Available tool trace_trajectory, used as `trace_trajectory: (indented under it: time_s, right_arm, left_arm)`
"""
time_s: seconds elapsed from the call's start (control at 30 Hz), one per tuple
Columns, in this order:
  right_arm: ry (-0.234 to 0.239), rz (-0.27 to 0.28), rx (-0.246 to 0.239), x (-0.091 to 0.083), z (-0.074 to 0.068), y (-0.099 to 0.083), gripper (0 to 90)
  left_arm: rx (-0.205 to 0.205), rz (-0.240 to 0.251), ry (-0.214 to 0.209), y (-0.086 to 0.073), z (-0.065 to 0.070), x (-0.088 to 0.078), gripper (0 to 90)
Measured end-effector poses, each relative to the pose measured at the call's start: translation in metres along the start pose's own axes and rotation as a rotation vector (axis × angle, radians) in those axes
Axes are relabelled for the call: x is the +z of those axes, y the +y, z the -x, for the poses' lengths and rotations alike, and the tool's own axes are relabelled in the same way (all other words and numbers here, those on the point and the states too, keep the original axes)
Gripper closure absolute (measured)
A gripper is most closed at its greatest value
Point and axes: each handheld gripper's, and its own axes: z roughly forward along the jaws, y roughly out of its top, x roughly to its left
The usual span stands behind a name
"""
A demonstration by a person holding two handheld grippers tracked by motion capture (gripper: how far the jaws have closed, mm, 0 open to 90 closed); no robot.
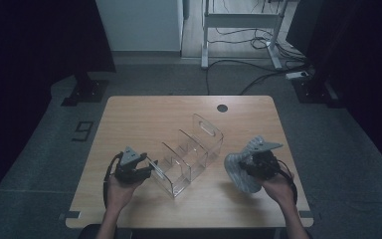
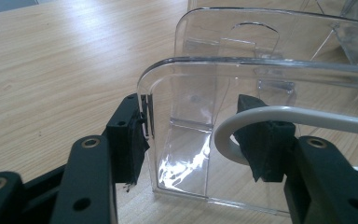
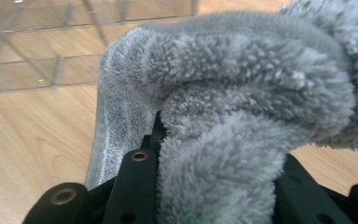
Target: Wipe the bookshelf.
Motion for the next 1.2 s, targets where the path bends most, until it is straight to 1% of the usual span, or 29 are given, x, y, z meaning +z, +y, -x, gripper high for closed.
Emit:
trace_trajectory:
  time_s: [0.13, 0.2, 0.37, 0.47, 0.6, 0.67, 0.77, 0.83, 1.0, 1.2]
  right_arm:
    - [-0.033, 0.003, 0.04, -0.007, 0.013, -0.004, 68.2]
    - [-0.058, 0.004, 0.06, -0.012, 0.022, -0.008, 68.2]
    - [-0.097, 0.004, 0.106, -0.021, 0.039, -0.016, 68.0]
    - [-0.122, 0.001, 0.129, -0.024, 0.047, -0.021, 68.0]
    - [-0.144, -0.004, 0.143, -0.027, 0.054, -0.025, 67.8]
    - [-0.154, -0.013, 0.146, -0.025, 0.056, -0.027, 67.5]
    - [-0.153, -0.04, 0.154, -0.018, 0.058, -0.031, 66.9]
    - [-0.149, -0.067, 0.157, -0.01, 0.059, -0.034, 66.5]
    - [-0.136, -0.108, 0.171, 0.004, 0.063, -0.042, 65.1]
    - [-0.127, -0.157, 0.159, 0.02, 0.065, -0.05, 61.2]
  left_arm:
    - [-0.001, 0.0, 0.0, 0.0, 0.0, 0.0, 45.1]
    - [-0.001, 0.0, 0.0, 0.0, 0.0, 0.0, 45.1]
    - [-0.001, 0.001, 0.0, 0.0, 0.0, 0.0, 45.1]
    - [-0.002, 0.001, -0.001, 0.0, 0.0, 0.0, 45.1]
    - [-0.001, 0.001, 0.0, 0.0, 0.0, 0.0, 45.0]
    - [-0.001, 0.002, 0.0, 0.0, 0.0, 0.0, 45.0]
    - [-0.001, 0.002, -0.001, 0.0, 0.0, 0.0, 45.0]
    - [0.0, 0.004, 0.0, 0.0, 0.0, 0.0, 45.0]
    - [0.004, 0.002, 0.001, 0.0, 0.0, 0.0, 44.9]
    - [0.007, 0.005, 0.001, 0.0, 0.0, 0.0, 44.8]
